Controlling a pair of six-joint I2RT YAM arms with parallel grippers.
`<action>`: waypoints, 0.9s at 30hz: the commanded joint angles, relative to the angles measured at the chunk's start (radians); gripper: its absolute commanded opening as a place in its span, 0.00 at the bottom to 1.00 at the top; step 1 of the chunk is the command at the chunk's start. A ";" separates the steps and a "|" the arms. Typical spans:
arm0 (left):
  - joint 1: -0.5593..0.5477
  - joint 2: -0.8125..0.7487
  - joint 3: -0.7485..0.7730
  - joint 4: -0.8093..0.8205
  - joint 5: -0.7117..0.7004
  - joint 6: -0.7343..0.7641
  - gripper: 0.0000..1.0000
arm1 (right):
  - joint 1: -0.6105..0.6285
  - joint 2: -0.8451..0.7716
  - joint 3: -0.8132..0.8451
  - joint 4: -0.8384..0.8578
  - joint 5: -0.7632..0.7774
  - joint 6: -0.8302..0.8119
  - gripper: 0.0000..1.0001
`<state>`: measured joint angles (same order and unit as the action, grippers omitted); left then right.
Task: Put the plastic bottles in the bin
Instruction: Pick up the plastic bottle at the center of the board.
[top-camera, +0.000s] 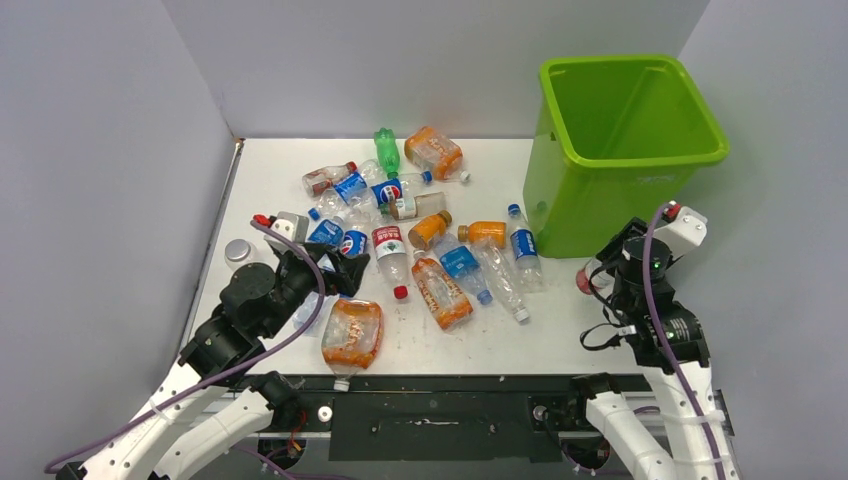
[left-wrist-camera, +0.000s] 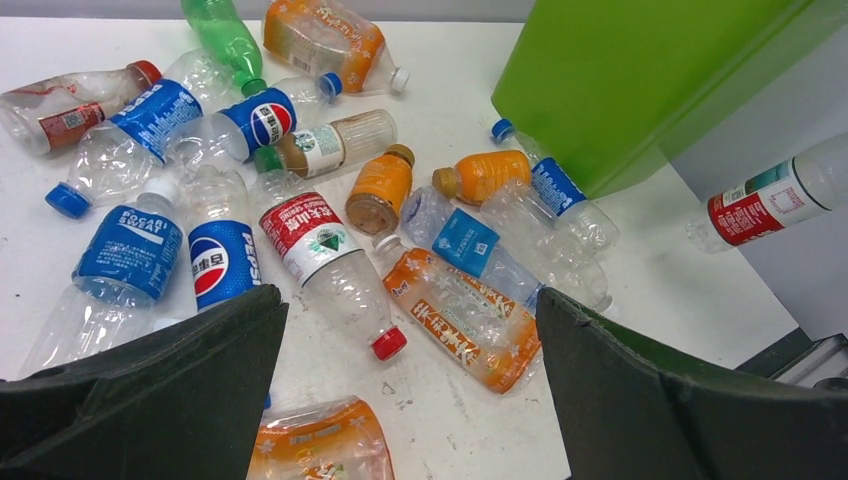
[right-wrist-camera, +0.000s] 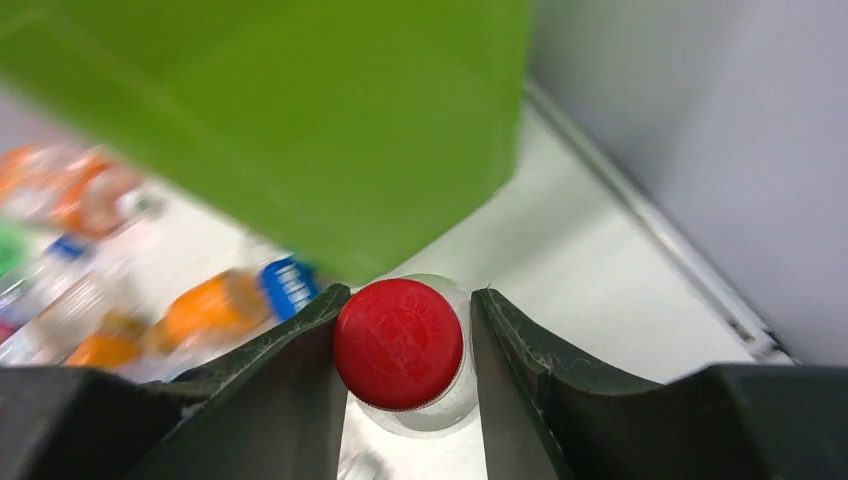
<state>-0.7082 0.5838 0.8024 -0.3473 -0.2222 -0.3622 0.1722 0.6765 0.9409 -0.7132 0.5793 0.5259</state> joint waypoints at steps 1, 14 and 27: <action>-0.005 -0.012 -0.008 0.086 0.057 0.008 0.96 | 0.029 -0.028 0.075 -0.049 -0.432 -0.108 0.05; -0.012 -0.057 -0.219 0.646 0.760 -0.070 0.96 | 0.101 -0.102 -0.077 0.583 -1.366 0.179 0.05; -0.023 0.150 -0.004 0.484 0.748 0.039 0.96 | 0.288 0.172 0.170 0.552 -1.259 0.134 0.05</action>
<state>-0.7242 0.7357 0.7216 0.1238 0.5339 -0.3931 0.3702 0.7910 0.9833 -0.1364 -0.7437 0.7212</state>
